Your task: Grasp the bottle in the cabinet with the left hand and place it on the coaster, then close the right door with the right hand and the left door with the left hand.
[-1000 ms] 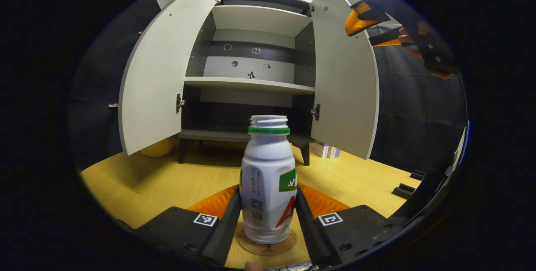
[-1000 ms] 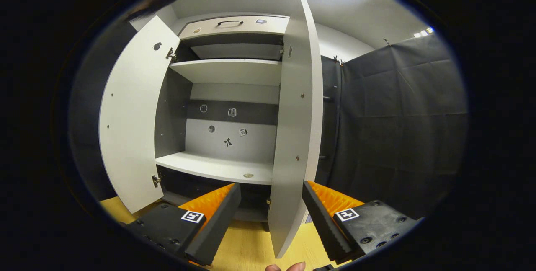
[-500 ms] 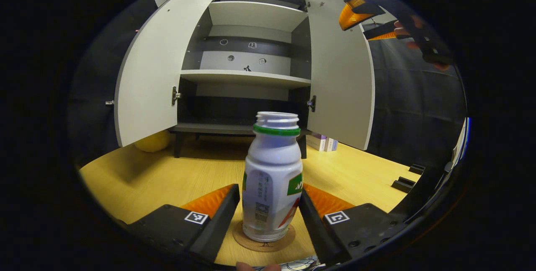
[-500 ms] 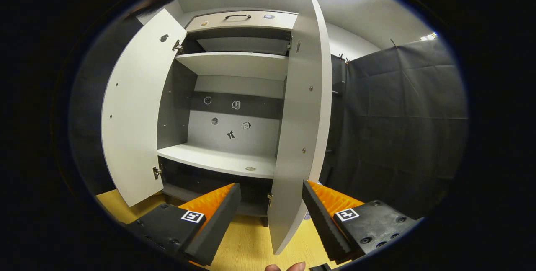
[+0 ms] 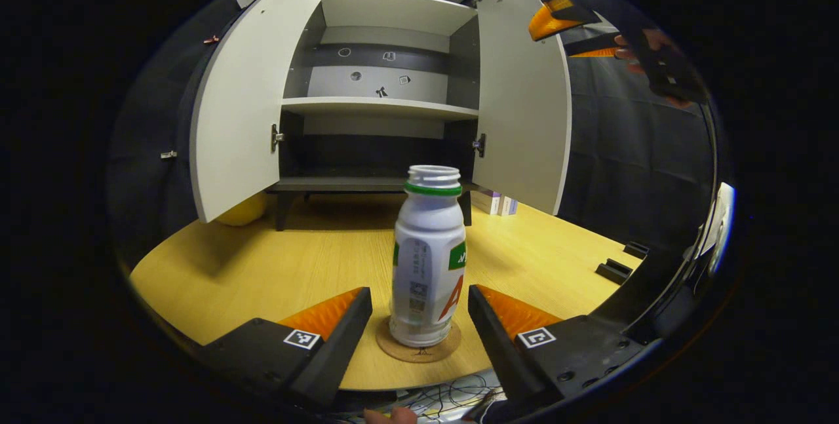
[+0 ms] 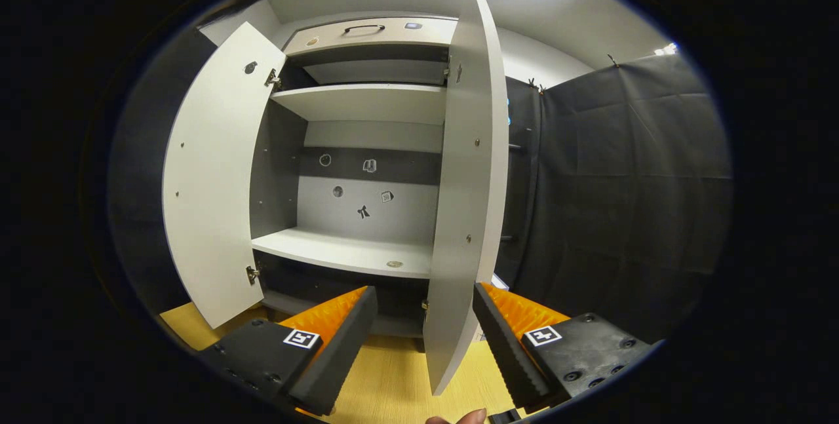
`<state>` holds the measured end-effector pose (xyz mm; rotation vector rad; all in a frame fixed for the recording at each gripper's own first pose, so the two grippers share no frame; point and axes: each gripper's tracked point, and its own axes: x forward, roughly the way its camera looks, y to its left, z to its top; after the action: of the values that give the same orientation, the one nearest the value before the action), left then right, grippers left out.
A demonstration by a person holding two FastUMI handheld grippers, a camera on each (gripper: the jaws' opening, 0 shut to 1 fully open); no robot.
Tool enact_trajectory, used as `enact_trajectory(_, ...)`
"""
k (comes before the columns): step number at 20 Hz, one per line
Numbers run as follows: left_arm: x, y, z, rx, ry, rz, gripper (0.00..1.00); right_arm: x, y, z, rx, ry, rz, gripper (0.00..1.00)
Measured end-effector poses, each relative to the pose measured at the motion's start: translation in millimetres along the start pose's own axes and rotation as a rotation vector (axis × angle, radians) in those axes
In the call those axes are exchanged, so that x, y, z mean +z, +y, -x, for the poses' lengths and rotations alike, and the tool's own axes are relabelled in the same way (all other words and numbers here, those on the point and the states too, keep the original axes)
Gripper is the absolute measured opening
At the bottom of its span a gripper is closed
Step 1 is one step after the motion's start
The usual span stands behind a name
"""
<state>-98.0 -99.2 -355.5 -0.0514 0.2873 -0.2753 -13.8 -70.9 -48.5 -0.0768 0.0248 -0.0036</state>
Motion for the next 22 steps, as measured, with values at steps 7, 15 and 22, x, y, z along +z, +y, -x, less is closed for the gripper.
enact_trajectory(7,128.5,31.7,54.8,0.007,-0.073,0.044,0.94,15.3,-11.4,7.8,0.007,0.01,-0.011,0.97)
enact_trajectory(15,260.4,76.0,58.7,0.133,-0.148,0.02,0.93,41.7,-51.3,10.8,-0.032,0.022,-0.095,0.97)
enact_trajectory(22,322.7,108.6,56.0,0.2,-0.195,0.05,0.93,42.1,-132.0,-10.1,-0.185,0.048,-0.146,0.97)
